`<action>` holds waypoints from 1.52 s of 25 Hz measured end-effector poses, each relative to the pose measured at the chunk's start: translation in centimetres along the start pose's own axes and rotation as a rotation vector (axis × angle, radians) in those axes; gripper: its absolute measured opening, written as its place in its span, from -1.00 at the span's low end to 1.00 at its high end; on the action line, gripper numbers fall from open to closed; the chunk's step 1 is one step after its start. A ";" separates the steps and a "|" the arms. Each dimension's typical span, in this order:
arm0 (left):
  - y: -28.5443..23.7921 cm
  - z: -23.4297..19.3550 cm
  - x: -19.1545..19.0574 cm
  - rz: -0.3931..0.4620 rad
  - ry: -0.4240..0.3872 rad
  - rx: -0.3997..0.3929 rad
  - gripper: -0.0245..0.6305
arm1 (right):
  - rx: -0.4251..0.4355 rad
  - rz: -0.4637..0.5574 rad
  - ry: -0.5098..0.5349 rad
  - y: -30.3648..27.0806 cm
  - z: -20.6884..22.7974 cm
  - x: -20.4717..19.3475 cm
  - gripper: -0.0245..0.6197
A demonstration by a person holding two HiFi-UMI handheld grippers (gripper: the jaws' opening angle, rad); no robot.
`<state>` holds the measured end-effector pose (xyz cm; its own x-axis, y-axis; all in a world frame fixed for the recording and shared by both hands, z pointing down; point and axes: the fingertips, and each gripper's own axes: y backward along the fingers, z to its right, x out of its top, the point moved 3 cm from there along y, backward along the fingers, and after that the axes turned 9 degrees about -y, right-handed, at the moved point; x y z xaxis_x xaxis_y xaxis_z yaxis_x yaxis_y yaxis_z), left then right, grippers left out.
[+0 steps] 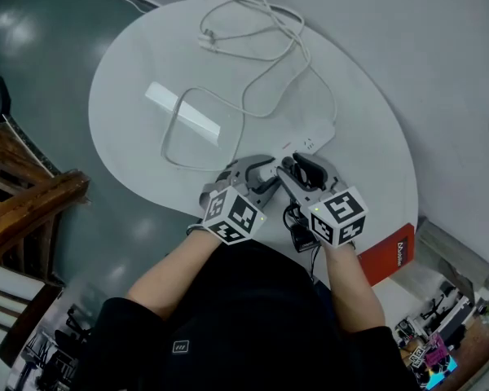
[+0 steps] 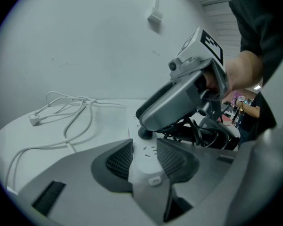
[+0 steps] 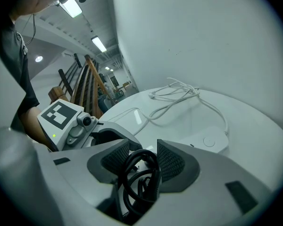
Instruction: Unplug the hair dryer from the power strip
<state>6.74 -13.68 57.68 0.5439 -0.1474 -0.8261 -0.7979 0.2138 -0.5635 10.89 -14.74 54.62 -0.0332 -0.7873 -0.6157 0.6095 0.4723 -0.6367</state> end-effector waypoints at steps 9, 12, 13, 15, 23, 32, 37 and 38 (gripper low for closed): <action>-0.4 0.7 -0.1 0.002 -0.003 -0.018 -0.41 | -0.095 -0.025 0.099 1.3 -0.1 -1.4 -0.40; -0.4 0.7 -0.2 0.012 0.004 -0.011 -0.41 | -0.103 -0.040 0.132 0.8 0.0 -1.6 -0.40; -0.4 0.6 -0.2 0.014 0.010 -0.009 -0.41 | -0.106 -0.052 0.159 0.5 0.0 -1.6 -0.40; -0.5 0.5 -0.3 0.012 0.016 -0.004 -0.41 | -0.119 -0.068 0.207 0.1 0.1 -1.7 -0.40; -0.4 0.9 -0.1 0.013 0.014 0.005 -0.40 | -0.158 -0.041 0.197 1.4 0.2 -1.9 -0.61; -0.2 0.9 -0.5 -0.001 0.025 0.014 -0.41 | -0.131 -0.029 0.144 1.4 0.1 -1.0 -0.67; 0.0 1.0 -0.3 -0.022 -0.011 0.034 -0.42 | -0.130 -0.015 0.114 1.7 0.2 -0.8 -0.68; 0.0 1.1 -0.2 -0.033 -0.030 0.039 -0.42 | -0.130 -0.012 0.105 1.7 0.4 -0.7 -0.68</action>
<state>6.91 -12.64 57.88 0.5775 -0.1260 -0.8066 -0.7691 0.2474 -0.5893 12.23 -13.53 54.19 -0.1270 -0.7504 -0.6487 0.5011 0.5159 -0.6948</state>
